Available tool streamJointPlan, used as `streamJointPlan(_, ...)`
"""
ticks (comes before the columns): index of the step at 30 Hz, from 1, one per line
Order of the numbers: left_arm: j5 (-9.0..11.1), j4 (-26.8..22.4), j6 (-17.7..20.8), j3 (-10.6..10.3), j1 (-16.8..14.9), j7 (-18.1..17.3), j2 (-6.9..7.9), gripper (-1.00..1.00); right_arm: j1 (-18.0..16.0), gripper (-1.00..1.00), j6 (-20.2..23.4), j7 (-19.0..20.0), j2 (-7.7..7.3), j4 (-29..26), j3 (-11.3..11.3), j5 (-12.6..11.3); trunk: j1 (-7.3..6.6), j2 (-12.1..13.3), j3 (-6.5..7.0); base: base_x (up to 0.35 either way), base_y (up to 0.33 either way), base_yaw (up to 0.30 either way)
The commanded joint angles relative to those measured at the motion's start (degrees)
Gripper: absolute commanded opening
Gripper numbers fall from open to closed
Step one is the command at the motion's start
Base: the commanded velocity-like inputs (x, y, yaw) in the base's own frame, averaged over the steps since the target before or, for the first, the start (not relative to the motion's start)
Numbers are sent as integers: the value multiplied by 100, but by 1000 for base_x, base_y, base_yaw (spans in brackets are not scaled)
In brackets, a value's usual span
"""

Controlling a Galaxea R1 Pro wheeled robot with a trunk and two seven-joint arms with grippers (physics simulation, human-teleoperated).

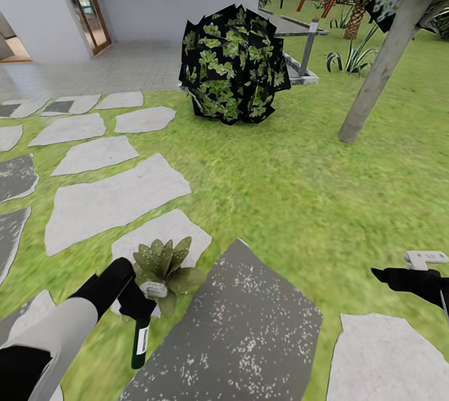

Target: Pick up the pesticide atomizer in the garden and spray insectifuge to fully cover both potted plants in the garden.

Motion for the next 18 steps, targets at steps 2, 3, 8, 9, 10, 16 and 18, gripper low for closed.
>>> streamJointPlan(2, -55, -10, 14, -9, 13, -59, 10, -100, -5, 100, 16, 58, -4, -6, -20, 61, -1, -2, -4, 0, 0, 0)
streamJointPlan(3, -56, -10, 16, -3, 17, -59, 22, -100, -5, 100, 16, 58, -8, -6, -29, 61, -1, -2, -4, 0, 0, 0)
streamJointPlan(8, -53, -10, 15, 7, 13, -59, 56, -100, -4, 100, 16, 58, -4, -6, -37, 62, -1, -2, -4, 0, 0, 0)
streamJointPlan(9, -52, -10, 13, 8, 13, -59, 61, -100, -4, 100, 16, 58, -2, -6, -32, 62, -1, -2, -5, 0, -20, 0)
streamJointPlan(10, -51, -10, 13, 9, 12, -59, 62, -100, -4, 100, 16, 58, -1, -6, -30, 62, -1, -2, -6, 0, -44, 4)
streamJointPlan(16, -50, -10, 14, 18, 5, -66, 74, -100, -4, 100, 16, 58, 1, -6, -11, 62, -1, -2, -29, 0, -197, 103)
streamJointPlan(18, -48, -10, 12, 18, 4, -67, 76, -100, -4, 100, 16, 58, 1, -6, -6, 65, -1, -2, -40, 0, -268, 169)
